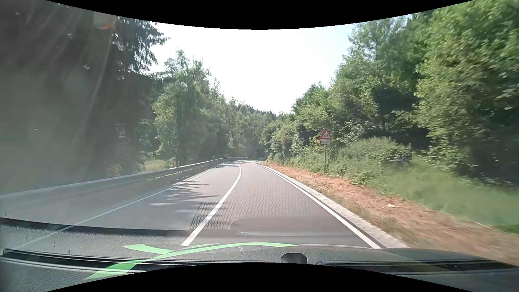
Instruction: Follow the waypoints while adhering to traffic rules and regulations
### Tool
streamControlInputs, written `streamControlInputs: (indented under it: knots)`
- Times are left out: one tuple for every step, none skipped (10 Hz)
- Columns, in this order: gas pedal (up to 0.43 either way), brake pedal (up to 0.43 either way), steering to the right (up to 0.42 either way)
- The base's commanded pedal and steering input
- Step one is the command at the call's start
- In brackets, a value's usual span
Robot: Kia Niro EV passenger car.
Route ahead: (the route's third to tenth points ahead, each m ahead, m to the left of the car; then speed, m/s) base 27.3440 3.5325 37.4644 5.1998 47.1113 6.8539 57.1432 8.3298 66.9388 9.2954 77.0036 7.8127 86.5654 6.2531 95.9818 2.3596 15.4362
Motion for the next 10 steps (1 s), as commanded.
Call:
streamControlInputs:
  knots:
    - [0.000, 0.000, -0.037]
    - [0.000, 0.000, -0.037]
    - [0.000, 0.000, -0.036]
    - [0.008, 0.000, -0.037]
    - [0.039, 0.000, -0.035]
    - [0.059, 0.000, -0.034]
    - [0.079, 0.000, -0.032]
    - [0.110, 0.000, -0.031]
    - [0.110, 0.000, -0.029]
    - [0.110, 0.000, -0.027]
